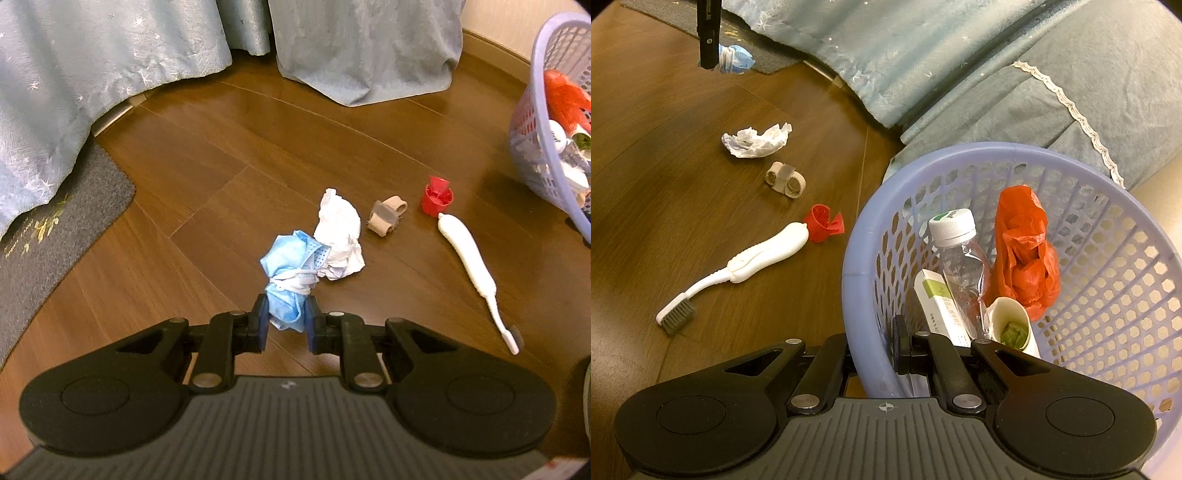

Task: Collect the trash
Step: 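Grasp the blue mask and white tissue with the left tool, then carry the blue mask into the wastebasket and open the left tool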

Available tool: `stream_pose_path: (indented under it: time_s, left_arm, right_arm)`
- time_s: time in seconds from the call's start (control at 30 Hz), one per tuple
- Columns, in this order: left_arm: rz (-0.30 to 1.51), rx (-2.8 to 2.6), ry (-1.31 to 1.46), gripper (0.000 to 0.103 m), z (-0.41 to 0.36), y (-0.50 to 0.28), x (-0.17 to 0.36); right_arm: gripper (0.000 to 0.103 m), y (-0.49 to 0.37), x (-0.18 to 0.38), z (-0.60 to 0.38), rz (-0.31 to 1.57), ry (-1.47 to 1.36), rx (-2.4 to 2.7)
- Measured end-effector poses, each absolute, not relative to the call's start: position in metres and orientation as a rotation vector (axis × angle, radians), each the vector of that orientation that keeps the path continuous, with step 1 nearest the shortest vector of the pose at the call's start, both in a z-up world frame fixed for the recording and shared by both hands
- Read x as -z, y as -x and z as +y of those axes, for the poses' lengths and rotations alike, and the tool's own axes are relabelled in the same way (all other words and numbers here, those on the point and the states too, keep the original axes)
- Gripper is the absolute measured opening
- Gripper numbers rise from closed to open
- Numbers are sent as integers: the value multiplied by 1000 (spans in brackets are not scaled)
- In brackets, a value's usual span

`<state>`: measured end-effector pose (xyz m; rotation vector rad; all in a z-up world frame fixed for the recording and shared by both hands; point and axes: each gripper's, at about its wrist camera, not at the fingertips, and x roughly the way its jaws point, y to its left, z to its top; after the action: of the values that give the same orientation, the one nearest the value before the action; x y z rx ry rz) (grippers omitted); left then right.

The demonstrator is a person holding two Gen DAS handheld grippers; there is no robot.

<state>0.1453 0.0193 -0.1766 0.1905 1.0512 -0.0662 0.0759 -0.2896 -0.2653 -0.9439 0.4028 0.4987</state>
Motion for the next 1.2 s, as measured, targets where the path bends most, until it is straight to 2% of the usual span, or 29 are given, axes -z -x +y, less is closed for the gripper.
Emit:
stream_pose_path:
  time_s: [0.43, 0.67, 1.2]
  left_arm:
    - [1034, 129, -197, 16, 2, -139, 169]
    - [984, 245, -246, 16, -27, -138, 147]
    - [781, 744, -337, 18, -180, -155, 72]
  right_arm:
    - [2, -75, 266, -290, 404, 945, -499]
    - [2, -75, 266, -289, 406, 945, -497]
    - [2, -73, 267, -290, 406, 933, -495]
